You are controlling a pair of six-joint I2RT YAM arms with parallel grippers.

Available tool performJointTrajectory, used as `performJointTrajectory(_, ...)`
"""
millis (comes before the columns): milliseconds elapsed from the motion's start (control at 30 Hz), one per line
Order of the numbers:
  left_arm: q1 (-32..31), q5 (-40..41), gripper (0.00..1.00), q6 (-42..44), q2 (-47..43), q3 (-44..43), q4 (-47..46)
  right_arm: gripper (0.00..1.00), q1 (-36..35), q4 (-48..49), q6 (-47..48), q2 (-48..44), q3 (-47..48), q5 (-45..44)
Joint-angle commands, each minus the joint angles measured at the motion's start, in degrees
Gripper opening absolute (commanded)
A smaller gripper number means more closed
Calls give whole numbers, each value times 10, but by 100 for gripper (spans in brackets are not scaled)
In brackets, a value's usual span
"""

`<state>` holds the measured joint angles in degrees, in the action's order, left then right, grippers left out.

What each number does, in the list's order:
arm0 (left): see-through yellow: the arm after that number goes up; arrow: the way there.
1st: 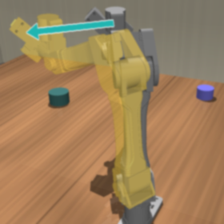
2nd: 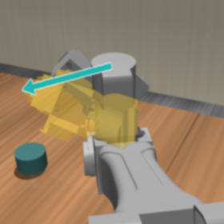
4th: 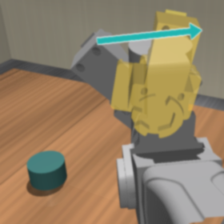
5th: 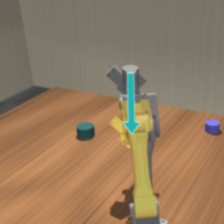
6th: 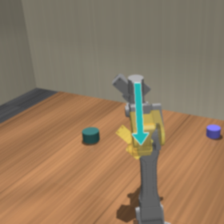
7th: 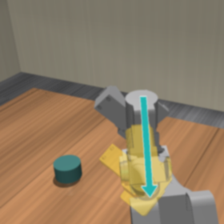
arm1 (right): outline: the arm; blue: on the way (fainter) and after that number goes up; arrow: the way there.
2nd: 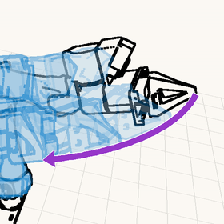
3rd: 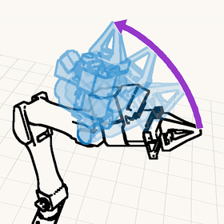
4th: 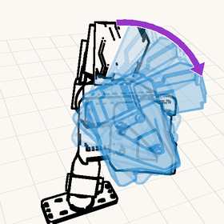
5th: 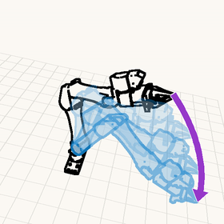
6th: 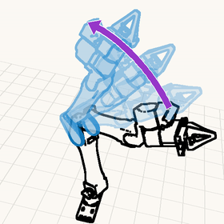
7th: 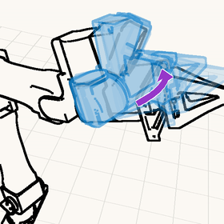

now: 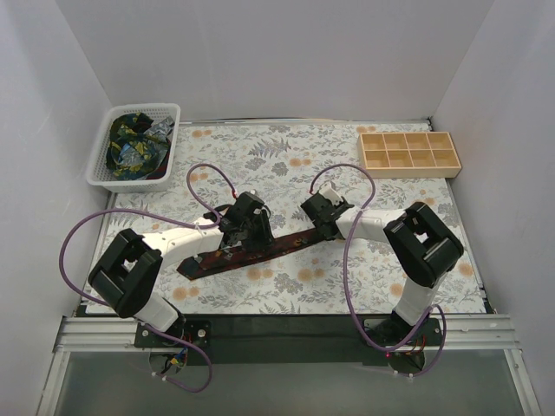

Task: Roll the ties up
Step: Roll the tie

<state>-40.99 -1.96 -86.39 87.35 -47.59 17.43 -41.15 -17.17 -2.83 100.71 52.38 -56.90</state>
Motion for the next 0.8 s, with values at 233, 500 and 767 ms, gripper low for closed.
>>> performJointTrajectory(233,2,0,36,-5,-17,8,-6,6,-24,49,26,17,-18,71)
performJointTrajectory(500,2,-3,37,-3,-21,6,-6,28,-24,50,65,-11,-14,146)
performJointTrajectory(767,2,-14,39,5,-27,-9,-6,38,-21,24,71,-37,7,187)
